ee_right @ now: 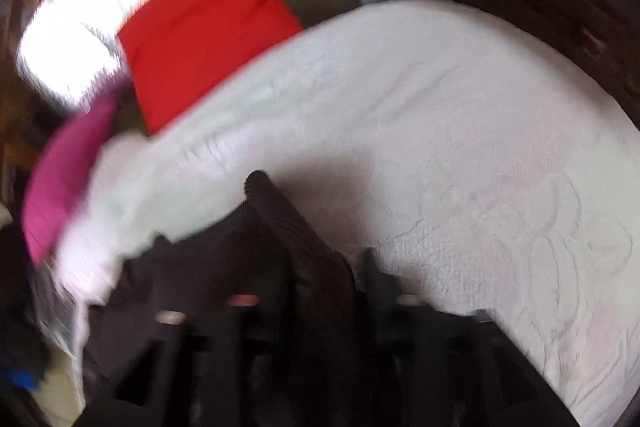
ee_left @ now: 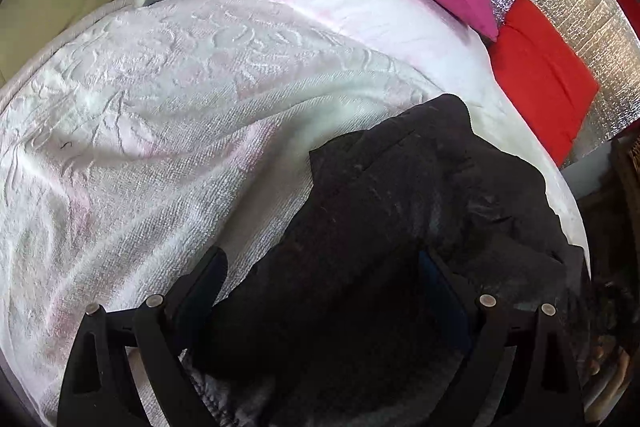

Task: Fold large clothes

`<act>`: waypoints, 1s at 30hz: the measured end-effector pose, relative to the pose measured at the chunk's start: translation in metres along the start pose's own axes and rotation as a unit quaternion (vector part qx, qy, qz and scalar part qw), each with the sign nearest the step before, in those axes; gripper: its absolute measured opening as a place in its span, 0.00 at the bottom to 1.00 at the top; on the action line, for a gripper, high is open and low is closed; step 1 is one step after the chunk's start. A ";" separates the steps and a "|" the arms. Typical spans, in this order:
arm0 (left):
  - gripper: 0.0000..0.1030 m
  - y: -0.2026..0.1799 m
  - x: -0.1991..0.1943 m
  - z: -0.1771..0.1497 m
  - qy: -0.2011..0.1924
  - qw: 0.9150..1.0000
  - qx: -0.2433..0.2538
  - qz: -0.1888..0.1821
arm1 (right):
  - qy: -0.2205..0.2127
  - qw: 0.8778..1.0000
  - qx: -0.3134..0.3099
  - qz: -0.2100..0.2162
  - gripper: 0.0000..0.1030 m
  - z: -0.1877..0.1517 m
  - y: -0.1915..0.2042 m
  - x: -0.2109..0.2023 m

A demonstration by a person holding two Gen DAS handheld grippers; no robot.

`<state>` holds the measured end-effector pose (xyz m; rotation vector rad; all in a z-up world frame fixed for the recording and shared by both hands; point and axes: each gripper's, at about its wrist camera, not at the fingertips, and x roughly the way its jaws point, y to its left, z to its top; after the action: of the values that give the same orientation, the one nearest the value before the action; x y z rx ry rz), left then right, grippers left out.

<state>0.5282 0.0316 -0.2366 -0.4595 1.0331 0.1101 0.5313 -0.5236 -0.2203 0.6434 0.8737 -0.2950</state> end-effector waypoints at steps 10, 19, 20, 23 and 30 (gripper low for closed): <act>0.91 0.000 -0.038 -0.007 -0.037 0.999 0.029 -0.001 | -0.014 0.972 -0.233 0.011 0.80 -0.050 0.134 -0.056; 0.91 -0.008 -0.036 -0.010 -0.019 0.997 0.069 0.015 | 0.083 0.940 -0.322 -0.079 0.50 -0.115 0.220 0.036; 0.91 -0.009 -0.036 -0.009 -0.019 0.997 0.072 0.016 | 0.080 0.943 -0.313 -0.079 0.50 -0.112 0.223 0.038; 0.91 -0.011 -0.031 -0.009 -0.010 0.996 0.090 0.021 | 0.074 0.953 -0.284 -0.077 0.51 -0.097 0.220 0.041; 0.91 0.000 -0.037 -0.002 -0.013 0.994 0.101 0.028 | 0.063 0.978 -0.193 0.049 0.61 -0.078 0.204 0.008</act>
<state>0.5072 0.0355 -0.2067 -0.2452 1.0206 0.0614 0.5880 -0.3156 -0.1814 0.3433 0.9859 0.0083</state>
